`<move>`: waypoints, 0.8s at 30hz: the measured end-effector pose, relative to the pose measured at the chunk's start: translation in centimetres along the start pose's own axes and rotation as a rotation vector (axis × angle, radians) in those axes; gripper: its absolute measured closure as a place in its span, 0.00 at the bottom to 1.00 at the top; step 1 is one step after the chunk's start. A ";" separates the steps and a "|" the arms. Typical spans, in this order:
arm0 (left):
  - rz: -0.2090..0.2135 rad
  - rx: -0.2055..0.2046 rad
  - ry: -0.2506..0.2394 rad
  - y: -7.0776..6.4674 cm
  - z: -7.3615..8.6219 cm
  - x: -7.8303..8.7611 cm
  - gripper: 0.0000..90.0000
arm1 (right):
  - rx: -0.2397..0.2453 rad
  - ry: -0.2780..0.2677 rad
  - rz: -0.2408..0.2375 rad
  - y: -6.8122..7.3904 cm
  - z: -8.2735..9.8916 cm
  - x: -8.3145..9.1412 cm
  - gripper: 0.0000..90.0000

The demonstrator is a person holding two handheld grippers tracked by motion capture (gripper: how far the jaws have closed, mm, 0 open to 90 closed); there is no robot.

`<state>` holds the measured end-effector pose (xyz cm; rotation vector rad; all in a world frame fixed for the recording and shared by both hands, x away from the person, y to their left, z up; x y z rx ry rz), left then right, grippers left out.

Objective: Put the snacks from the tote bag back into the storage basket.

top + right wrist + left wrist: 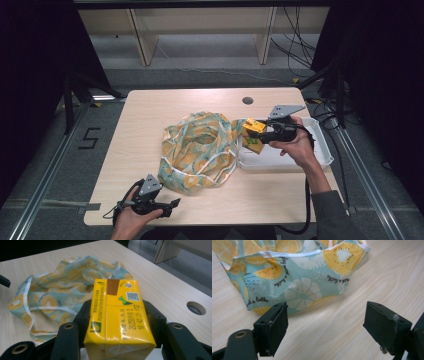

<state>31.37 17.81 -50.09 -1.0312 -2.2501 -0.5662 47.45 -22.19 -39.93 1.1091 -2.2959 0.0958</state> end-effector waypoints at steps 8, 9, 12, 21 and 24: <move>-0.006 0.004 -0.020 -0.1 0.0 -0.1 0.21 | -0.007 0.007 0.029 -1.1 0.8 0.1 0.57; -0.002 -0.007 -0.013 -0.1 0.0 0.0 0.21 | -0.014 0.014 0.029 -1.2 0.9 0.0 0.57; -0.001 -0.005 -0.010 0.0 0.0 0.0 0.21 | -0.021 0.027 0.034 -1.3 1.2 -0.2 0.57; 0.004 -0.002 -0.009 0.0 0.1 0.0 0.21 | 0.009 0.046 0.019 -1.4 2.0 -1.2 0.57; 0.003 -0.014 -0.004 0.0 0.1 0.0 0.21 | 0.003 0.053 0.016 -1.2 2.3 -1.5 0.57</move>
Point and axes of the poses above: each handheld gripper's, and its own axes: x roughly backward along the jaws, z roughly out of its underside, y roughly to its left, the point moved 1 cm from there along -x, roughly forward along the jaws, and after that the axes turned 14 degrees about -x, right-handed, at the moved point
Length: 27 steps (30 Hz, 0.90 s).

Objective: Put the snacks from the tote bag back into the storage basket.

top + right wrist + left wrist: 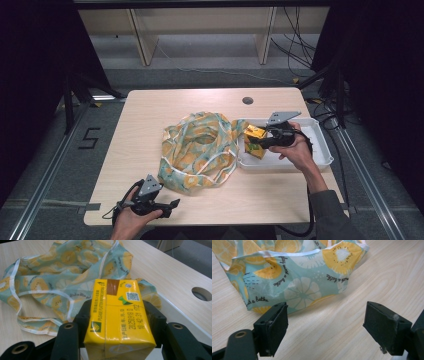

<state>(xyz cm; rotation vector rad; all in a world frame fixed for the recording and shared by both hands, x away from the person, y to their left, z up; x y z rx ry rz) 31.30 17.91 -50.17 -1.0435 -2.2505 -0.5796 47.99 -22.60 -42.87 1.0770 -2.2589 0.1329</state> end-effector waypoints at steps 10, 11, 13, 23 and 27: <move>0.003 0.012 -0.001 -0.1 0.0 -0.1 0.21 | 0.030 0.012 -0.013 0.0 0.5 -0.8 0.57; 0.002 0.012 -0.001 -0.1 0.0 -0.1 0.21 | 0.018 0.025 -0.015 0.1 0.6 -0.9 0.57; 0.006 0.005 0.003 -0.1 0.0 0.0 0.21 | 0.030 0.018 -0.015 0.1 0.7 -1.0 0.57; -0.007 0.018 -0.008 -0.2 0.0 -0.2 0.21 | 0.059 0.029 -0.031 0.3 1.0 -1.8 0.57; 0.003 0.003 0.000 -0.2 0.0 0.0 0.21 | 0.041 0.046 -0.033 0.3 1.3 -2.0 0.57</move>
Point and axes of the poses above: each handheld gripper's, and its own axes: x roughly backward along the jaws, z roughly out of its underside, y roughly to its left, the point moved 1 cm from there along -x, roughly forward along the jaws, and after that the axes turned 14 degrees about -x, right-handed, at the moved point
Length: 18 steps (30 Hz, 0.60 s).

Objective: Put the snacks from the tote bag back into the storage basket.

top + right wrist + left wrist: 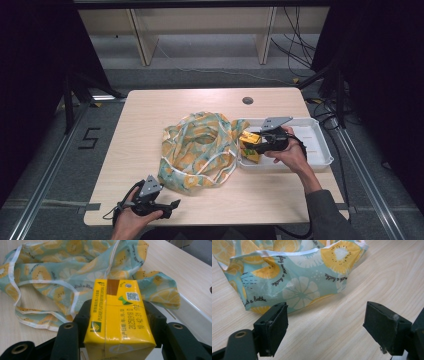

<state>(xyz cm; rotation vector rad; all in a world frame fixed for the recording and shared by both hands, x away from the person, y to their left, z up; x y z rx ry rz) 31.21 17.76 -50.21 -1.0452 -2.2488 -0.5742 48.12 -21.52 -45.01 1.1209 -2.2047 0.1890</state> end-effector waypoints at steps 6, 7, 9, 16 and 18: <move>-0.003 0.005 -0.002 0.0 0.0 0.0 0.21 | 0.013 -0.006 -0.004 -0.2 0.3 0.3 0.57; -0.003 0.002 0.000 0.0 0.1 0.0 0.21 | 0.014 -0.010 -0.004 -0.4 0.4 0.3 0.57; -0.004 0.004 0.000 0.0 0.1 0.0 0.21 | 0.015 -0.012 -0.008 -0.4 0.6 0.4 0.57; -0.003 0.007 -0.005 -0.1 0.1 -0.1 0.21 | 0.029 -0.010 -0.002 -0.6 1.2 0.9 0.57; -0.006 -0.006 -0.003 -0.1 0.1 -0.1 0.21 | 0.031 -0.017 -0.003 -0.7 1.4 0.9 0.57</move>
Point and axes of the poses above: each handheld gripper's, and its own axes: x roughly backward along the jaws, z roughly out of its underside, y roughly to its left, the point moved 1 cm from there along -x, roughly forward along the jaws, and after that the axes turned 14 degrees about -x, right-handed, at the moved point
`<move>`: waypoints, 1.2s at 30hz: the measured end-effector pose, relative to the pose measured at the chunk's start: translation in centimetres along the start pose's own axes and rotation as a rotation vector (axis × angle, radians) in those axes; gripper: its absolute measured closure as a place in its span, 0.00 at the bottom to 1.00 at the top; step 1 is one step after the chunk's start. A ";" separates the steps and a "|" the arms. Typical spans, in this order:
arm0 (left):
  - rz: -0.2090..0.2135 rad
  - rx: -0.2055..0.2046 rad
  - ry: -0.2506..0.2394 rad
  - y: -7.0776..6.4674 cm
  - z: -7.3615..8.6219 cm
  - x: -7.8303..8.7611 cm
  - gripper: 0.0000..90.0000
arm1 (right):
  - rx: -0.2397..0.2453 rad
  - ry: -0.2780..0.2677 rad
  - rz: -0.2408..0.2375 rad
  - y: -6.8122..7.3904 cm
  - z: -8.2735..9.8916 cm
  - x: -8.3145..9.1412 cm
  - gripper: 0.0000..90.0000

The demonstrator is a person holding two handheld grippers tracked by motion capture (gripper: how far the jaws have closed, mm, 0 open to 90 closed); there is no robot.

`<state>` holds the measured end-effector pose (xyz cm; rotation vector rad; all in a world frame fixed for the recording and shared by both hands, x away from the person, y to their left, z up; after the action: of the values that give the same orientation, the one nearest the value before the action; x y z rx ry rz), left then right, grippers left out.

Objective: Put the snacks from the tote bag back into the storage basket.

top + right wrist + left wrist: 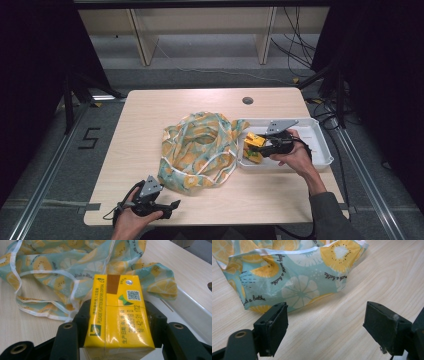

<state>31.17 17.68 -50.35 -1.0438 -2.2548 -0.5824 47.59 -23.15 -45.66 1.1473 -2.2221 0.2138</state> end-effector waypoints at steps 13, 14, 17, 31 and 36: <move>-0.005 0.021 -0.002 0.0 0.0 -0.1 0.21 | -0.073 -0.004 0.024 0.3 0.1 0.9 0.43; 0.001 0.015 -0.002 0.0 0.0 0.0 0.21 | -0.086 -0.014 0.033 0.4 0.0 1.1 0.41; -0.004 0.014 0.005 0.0 0.1 0.0 0.21 | -0.118 -0.032 0.048 0.8 0.0 2.1 0.38; -0.002 0.001 -0.004 0.0 0.0 0.0 0.21 | -0.166 -0.101 0.110 3.2 0.7 6.5 0.76; -0.008 -0.004 0.016 0.2 0.1 0.1 0.21 | -0.114 -0.079 0.083 3.7 1.3 6.0 0.99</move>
<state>31.24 17.88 -50.32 -1.0292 -2.2459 -0.5972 41.55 -25.53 -42.59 1.0189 -2.3218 0.0757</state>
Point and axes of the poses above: each handheld gripper's, and its own axes: x roughly backward along the jaws, z roughly out of its underside, y roughly to its left, the point moved 1 cm from there along -x, roughly forward along the jaws, and after that the axes turned 14 degrees about -x, right-handed, at the moved point
